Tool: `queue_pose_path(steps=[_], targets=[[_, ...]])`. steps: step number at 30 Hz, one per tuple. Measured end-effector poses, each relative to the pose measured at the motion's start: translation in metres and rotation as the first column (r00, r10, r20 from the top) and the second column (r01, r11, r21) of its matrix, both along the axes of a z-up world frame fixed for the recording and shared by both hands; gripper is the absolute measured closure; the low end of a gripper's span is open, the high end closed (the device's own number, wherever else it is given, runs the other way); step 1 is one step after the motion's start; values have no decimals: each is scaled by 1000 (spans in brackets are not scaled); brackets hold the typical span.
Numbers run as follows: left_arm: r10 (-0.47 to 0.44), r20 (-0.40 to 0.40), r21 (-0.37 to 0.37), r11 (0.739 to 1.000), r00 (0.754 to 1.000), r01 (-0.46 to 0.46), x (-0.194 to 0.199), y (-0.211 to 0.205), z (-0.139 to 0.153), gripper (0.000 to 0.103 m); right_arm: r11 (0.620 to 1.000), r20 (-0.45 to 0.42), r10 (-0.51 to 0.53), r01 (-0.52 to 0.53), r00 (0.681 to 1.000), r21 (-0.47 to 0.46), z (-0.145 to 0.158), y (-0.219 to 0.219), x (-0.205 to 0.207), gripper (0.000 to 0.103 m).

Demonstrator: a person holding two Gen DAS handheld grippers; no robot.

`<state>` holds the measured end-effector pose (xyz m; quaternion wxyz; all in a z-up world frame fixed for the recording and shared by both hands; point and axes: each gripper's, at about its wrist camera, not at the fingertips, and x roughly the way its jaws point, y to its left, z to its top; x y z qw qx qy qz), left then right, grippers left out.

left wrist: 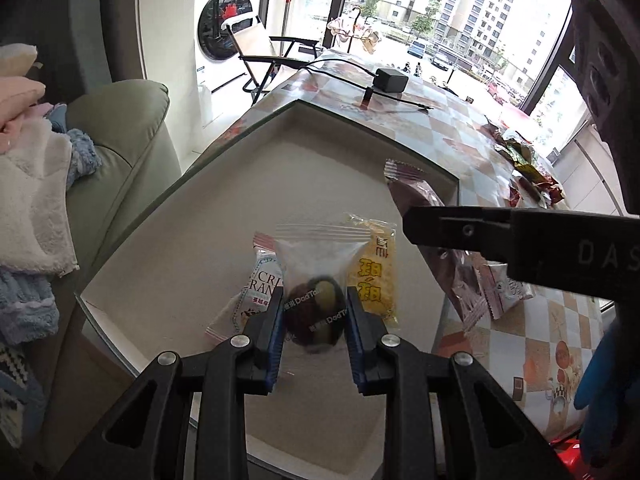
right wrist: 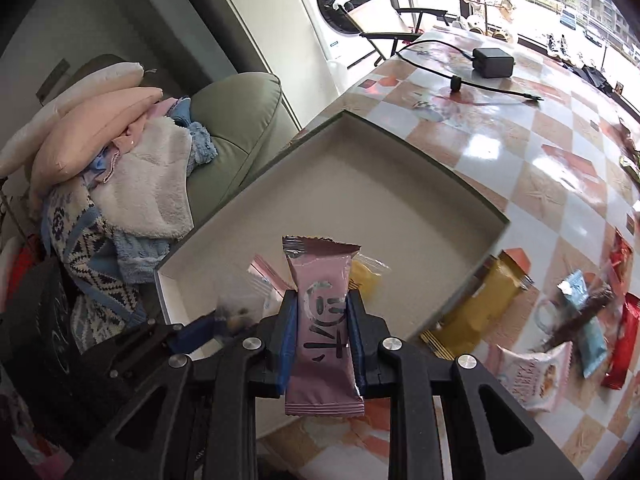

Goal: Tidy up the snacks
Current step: 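Carry both snacks into the box tray and open both tools to release, then grasp the red wrapped bar with the right tool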

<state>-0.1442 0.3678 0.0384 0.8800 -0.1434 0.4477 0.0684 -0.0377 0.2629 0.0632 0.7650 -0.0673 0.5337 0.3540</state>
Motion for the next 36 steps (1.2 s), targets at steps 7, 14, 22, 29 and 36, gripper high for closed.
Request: queue_pose_path(steps=[7,14,22,29,36], targets=[[-4,-4,18,1000,1000,4,5,3,-7,72,999,-32,-10,9,999,-34,-14,9,7,77],[-4,15,52,999,1000,3,9,-2,-2,31,997,-6,-63,62,998,-36,-13,-7,13,5],[-151,74,120,983,986,142,10,-49,20,30,983,65,-164,169,984,-70,-5,-74,30,5],[-426,76,207,891,902,403,34,-140,29,23,918,67,-380,385,923,-92,-8,-179,55,5],[-562,1,307,788,827,534,74,-209,11,23,847,17,-520,518,854,-123,-31,-264,80,5]])
